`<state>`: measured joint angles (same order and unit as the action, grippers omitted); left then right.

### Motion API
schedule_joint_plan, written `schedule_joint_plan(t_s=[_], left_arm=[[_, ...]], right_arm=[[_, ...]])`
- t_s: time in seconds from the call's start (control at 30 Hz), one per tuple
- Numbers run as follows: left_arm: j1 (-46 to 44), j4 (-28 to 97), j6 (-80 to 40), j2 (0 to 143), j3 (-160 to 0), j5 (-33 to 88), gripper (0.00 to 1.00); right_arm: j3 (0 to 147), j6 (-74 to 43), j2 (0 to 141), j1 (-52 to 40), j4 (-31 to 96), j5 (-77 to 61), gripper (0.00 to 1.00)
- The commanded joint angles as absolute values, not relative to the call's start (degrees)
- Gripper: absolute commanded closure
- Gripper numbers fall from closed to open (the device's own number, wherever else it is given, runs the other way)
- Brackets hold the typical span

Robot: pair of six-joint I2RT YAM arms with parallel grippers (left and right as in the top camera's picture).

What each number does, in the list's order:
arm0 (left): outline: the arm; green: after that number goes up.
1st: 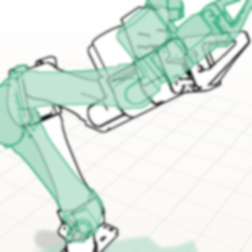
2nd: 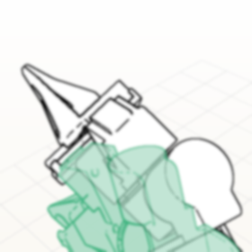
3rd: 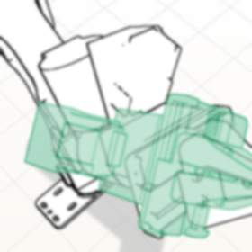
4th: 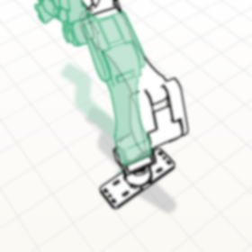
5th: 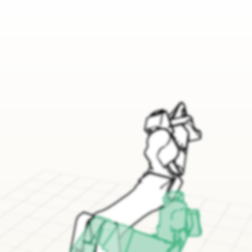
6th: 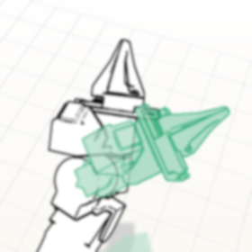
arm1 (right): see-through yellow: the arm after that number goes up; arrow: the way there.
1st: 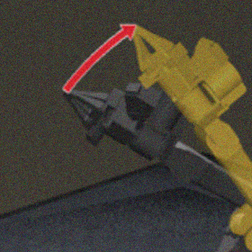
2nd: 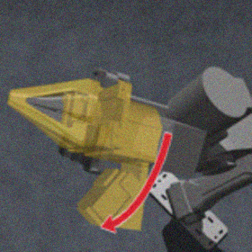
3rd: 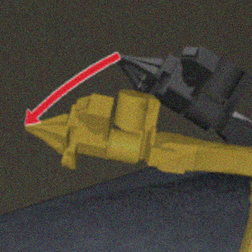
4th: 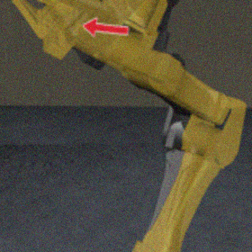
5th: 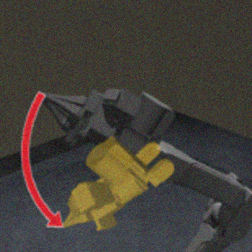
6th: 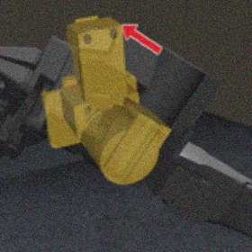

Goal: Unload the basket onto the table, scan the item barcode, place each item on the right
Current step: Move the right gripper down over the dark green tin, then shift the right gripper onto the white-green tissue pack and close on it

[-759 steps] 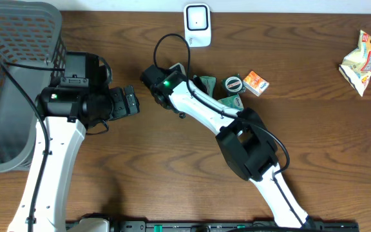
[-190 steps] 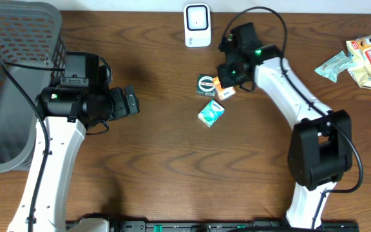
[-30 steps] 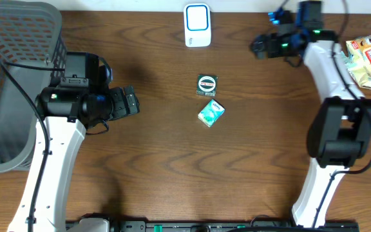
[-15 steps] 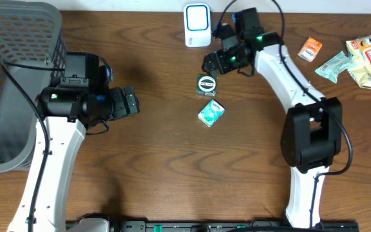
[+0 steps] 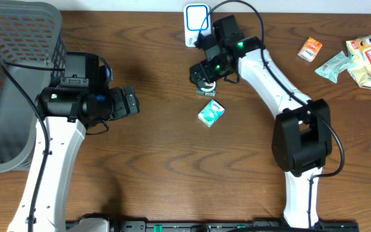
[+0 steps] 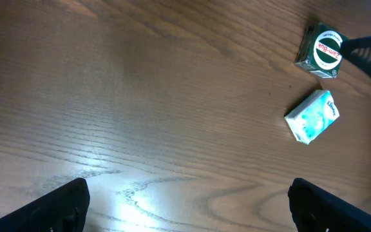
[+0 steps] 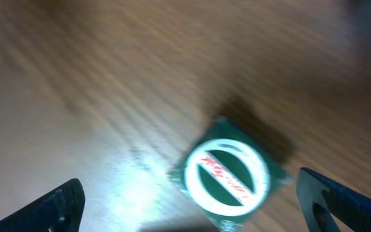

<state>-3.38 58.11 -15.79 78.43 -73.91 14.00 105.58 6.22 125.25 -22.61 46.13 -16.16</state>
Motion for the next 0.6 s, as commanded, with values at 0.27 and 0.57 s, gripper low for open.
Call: schedule_joint_plan(t_s=[0.27, 0.57], left_arm=[[-3.07, 58.22, -15.25, 78.43, -74.11, 13.63, 0.02], [-3.07, 58.22, -15.25, 78.43, -74.11, 13.63, 0.03]], right_arm=[[105.19, 4.71, 125.82, -26.96, 54.68, -18.46, 0.01], [105.19, -10.39, 125.82, -27.14, 62.61, -5.26, 0.01]])
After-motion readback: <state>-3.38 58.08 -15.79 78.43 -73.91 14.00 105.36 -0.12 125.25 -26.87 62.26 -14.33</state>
